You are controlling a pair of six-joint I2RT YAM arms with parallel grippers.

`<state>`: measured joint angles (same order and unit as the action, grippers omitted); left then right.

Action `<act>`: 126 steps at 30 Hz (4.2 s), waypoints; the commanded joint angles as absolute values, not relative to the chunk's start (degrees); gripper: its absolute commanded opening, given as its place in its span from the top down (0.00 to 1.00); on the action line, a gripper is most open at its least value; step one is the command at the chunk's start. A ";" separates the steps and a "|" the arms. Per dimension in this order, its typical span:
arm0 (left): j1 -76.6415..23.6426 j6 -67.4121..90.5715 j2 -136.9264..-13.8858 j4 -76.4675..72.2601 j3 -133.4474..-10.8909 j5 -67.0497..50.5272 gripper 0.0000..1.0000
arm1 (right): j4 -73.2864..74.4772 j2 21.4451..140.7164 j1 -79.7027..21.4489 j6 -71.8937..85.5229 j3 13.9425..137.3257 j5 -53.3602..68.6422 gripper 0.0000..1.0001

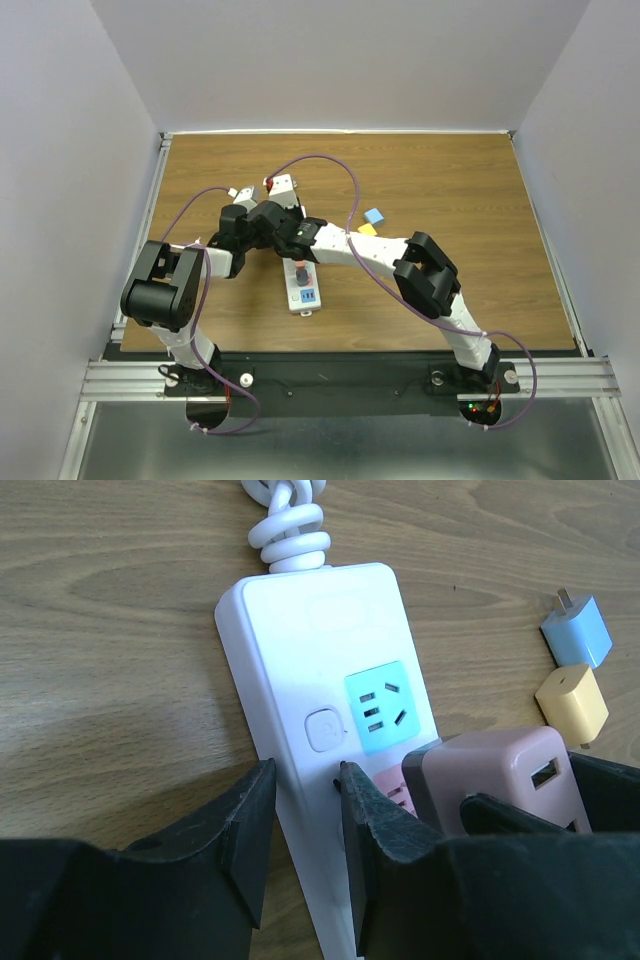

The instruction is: Insert the plug

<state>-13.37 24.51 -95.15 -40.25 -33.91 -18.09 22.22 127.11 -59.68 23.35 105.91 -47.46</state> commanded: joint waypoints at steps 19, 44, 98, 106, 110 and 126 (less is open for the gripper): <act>-13.18 23.47 -96.06 -38.94 -35.33 -18.19 0.59 | 20.13 123.75 -59.68 25.13 102.13 -47.11 1.00; -13.18 23.38 -96.24 -38.94 -35.51 -18.28 0.59 | 24.96 123.92 -59.77 31.82 90.09 -38.50 1.00; -13.18 23.03 -94.92 -40.17 -34.81 -19.25 0.45 | 29.44 126.75 -57.13 32.52 89.56 -31.99 0.80; -12.66 21.89 -89.83 -42.01 -33.40 -18.02 0.30 | 29.36 113.32 -56.95 29.36 93.34 -36.82 0.17; -12.57 20.30 -83.16 -41.57 -30.77 -12.06 0.27 | 28.92 106.54 -56.95 27.34 91.16 -39.80 0.14; -12.65 21.97 -87.80 -27.51 -41.13 1.58 0.29 | 25.76 88.16 -56.07 33.57 62.77 -34.65 0.15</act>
